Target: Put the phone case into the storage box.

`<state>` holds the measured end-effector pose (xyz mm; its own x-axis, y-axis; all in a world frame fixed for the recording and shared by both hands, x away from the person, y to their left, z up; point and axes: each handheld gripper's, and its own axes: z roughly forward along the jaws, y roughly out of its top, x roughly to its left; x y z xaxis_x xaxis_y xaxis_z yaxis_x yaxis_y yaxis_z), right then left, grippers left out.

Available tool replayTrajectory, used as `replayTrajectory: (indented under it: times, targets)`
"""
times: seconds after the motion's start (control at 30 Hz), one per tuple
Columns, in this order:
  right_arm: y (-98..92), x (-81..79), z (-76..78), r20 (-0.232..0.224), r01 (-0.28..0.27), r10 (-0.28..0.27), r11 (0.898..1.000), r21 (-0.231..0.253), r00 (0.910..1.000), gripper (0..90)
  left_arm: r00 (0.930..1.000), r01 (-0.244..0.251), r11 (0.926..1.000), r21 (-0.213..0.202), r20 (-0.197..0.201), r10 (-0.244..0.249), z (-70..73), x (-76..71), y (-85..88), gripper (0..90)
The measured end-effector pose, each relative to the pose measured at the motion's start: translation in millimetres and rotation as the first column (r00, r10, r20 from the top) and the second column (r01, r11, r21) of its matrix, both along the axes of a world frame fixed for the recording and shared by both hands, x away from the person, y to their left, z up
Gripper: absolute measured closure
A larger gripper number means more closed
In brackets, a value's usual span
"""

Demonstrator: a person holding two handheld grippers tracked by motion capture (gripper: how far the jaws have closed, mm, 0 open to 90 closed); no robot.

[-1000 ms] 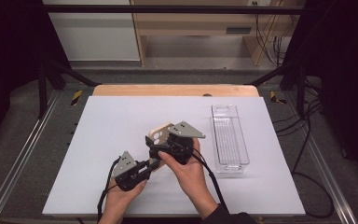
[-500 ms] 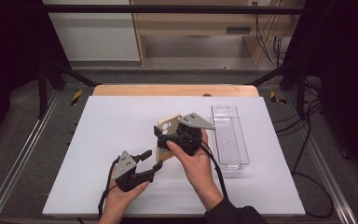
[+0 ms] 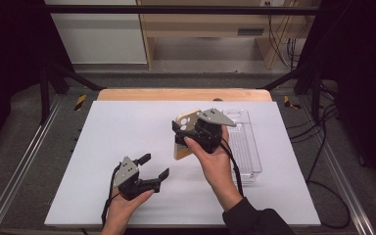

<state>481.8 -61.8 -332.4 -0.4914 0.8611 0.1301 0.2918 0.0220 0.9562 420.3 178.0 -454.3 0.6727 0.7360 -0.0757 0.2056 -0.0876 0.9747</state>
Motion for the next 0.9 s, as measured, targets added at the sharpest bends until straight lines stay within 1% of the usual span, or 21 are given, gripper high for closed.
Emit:
replayTrajectory:
  times: [0.03,0.07,0.13,0.23,0.3,0.37,0.43,0.53,0.6,0.67,0.77,0.9]
  targets:
    - [-1.5,0.7,2.1,0.002,0.003,-0.003,1.0,-0.003,1.0,11.4,1.0,-0.007,0.9999,0.011,-0.002,0.007,0.1,0.7,1.9,12.5]
    - [-3.1,1.3,4.4,0.005,0.005,-0.005,1.0,-0.007,1.0,11.4,0.9999,-0.015,0.9998,0.013,-0.004,0.015,0.3,1.4,4.3,11.4]
    - [-6.0,2.5,9.6,0.011,0.011,-0.011,1.0,-0.009,0.9999,11.4,0.9996,-0.027,0.9996,0.003,-0.005,0.027,0.7,2.3,10.5,9.8]
    - [-10.5,4.9,17.4,0.023,0.02,-0.019,1.0,-0.018,0.9995,11.4,0.9984,-0.056,0.9984,0.006,0.011,0.056,1.9,2.7,21.7,8.2]
    - [-14.2,7.2,21.6,0.03,0.027,-0.027,0.999,-0.022,0.9992,11.4,0.9971,-0.073,0.9973,-0.006,0.019,0.073,2.8,2.6,30.4,7.9]
    - [-18.4,9.5,24.6,0.03,0.036,-0.035,0.999,-0.019,0.9989,11.4,0.9951,-0.092,0.9957,-0.015,0.036,0.092,4.6,1.5,40.0,7.9]
    - [-22.6,11.4,26.9,0.028,0.043,-0.042,0.999,-0.018,0.9987,11.4,0.993,-0.106,0.9941,-0.019,0.049,0.107,6.1,-0.7,50.4,7.9]
    - [-29.6,14.2,29.6,0.035,0.06,-0.059,0.998,-0.027,0.9977,11.4,0.9903,-0.128,0.9912,-0.034,0.049,0.13,6.4,-6.8,65.8,7.8]
    - [-34.2,15.9,31.0,0.037,0.069,-0.068,0.997,-0.034,0.997,11.4,0.9886,-0.139,0.9902,-0.017,0.056,0.14,6.5,-13.1,74.9,7.2]
    - [-39.4,17.5,32.5,0.043,0.077,-0.075,0.996,-0.038,0.9962,11.4,0.9867,-0.146,0.9892,-0.016,0.071,0.146,7.1,-18.1,82.5,6.7]
    - [-48.4,19.9,34.9,0.05,0.094,-0.092,0.995,-0.038,0.9945,11.4,0.9827,-0.168,0.9851,-0.04,0.073,0.17,8.1,-16.7,89.3,6.5]
    - [-62.3,23.1,38.4,0.055,0.119,-0.116,0.992,-0.04,0.9917,11.4,0.9821,-0.175,0.9841,-0.032,0.066,0.177,6.8,-13.7,91.1,6.4]
